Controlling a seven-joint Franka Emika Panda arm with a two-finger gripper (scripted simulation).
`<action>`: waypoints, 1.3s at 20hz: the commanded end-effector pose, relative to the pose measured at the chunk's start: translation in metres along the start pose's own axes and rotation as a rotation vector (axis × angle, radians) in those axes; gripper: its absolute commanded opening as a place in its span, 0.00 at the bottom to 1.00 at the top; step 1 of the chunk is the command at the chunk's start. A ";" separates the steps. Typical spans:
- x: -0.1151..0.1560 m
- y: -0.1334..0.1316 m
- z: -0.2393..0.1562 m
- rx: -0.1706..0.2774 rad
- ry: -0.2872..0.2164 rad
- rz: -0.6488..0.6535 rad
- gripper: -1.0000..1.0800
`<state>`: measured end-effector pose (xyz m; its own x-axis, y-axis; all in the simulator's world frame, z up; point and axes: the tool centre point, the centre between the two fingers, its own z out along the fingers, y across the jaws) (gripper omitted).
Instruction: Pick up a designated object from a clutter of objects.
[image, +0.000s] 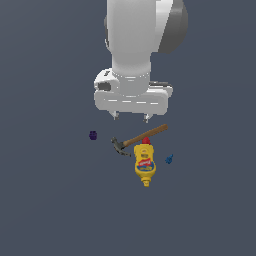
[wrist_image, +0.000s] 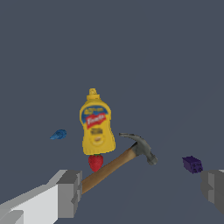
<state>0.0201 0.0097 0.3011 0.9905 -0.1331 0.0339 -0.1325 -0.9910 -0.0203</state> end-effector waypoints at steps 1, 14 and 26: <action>0.003 -0.012 0.014 -0.004 -0.003 0.016 0.96; 0.006 -0.107 0.120 -0.025 -0.016 0.136 0.96; -0.016 -0.174 0.197 -0.025 -0.028 0.218 0.96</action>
<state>0.0358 0.1819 0.1138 0.9421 -0.3353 0.0037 -0.3353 -0.9421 0.0018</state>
